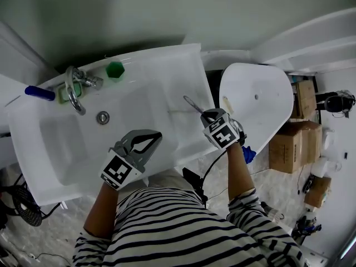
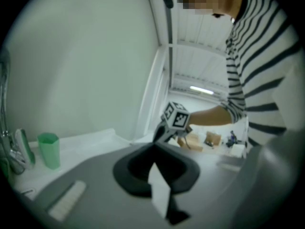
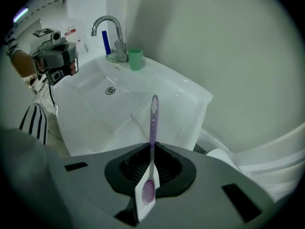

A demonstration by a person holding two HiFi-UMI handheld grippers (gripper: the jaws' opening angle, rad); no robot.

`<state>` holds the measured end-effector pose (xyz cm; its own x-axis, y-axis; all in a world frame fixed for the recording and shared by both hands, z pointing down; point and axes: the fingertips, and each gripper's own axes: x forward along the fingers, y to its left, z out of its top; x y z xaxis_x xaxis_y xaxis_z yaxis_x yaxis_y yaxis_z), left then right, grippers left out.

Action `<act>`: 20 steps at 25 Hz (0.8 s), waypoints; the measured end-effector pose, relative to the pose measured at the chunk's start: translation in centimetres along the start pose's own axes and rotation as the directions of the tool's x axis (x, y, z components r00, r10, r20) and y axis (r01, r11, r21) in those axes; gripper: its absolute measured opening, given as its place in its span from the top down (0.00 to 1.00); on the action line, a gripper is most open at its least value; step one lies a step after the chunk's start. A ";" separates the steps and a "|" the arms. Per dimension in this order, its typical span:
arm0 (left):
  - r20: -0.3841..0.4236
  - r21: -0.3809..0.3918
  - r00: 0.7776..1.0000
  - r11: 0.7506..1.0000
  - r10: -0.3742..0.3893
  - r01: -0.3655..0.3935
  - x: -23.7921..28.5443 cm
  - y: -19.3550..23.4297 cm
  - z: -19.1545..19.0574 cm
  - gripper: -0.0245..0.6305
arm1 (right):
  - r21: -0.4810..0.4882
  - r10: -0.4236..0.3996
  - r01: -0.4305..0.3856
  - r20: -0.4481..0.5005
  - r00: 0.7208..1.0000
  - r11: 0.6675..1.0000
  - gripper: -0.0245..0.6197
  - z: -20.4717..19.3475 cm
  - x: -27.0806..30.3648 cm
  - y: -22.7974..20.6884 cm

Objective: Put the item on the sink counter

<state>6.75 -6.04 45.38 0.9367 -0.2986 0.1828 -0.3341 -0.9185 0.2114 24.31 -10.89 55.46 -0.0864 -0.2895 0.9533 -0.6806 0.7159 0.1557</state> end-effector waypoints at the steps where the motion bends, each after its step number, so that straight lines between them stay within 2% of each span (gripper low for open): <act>1: 0.005 0.001 1.000 1.000 0.007 -0.007 -0.4 0.2 0.1 0.95 | -0.017 -0.004 0.004 0.004 1.000 1.000 0.92 0.8 -0.4 0.1; 7: 0.033 0.010 0.997 0.998 0.063 -0.063 -3.4 1.5 0.7 0.95 | -0.152 -0.025 0.032 0.049 0.998 0.988 0.92 7.1 -2.4 0.8; 13: 0.057 0.010 0.991 0.992 0.122 -0.123 -7.0 2.5 1.1 0.95 | -0.293 -0.045 0.077 0.112 0.993 0.953 0.92 14.7 -2.9 2.2; 17: 0.075 0.007 0.983 0.986 0.165 -0.166 -9.5 3.1 1.2 0.95 | -0.389 -0.052 0.102 0.137 0.989 0.916 0.92 19.7 -2.9 3.2; 20: 0.092 0.006 0.977 0.981 0.192 -0.193 -11.1 3.7 1.3 0.95 | -0.485 -0.093 0.134 0.109 0.990 0.864 0.92 22.7 -2.8 3.5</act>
<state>-4.72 -6.43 42.86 0.8608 -0.4920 0.1304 -0.5082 -0.8450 0.1667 5.71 -22.02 47.50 -0.1017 -0.4222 0.9008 -0.2468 0.8879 0.3883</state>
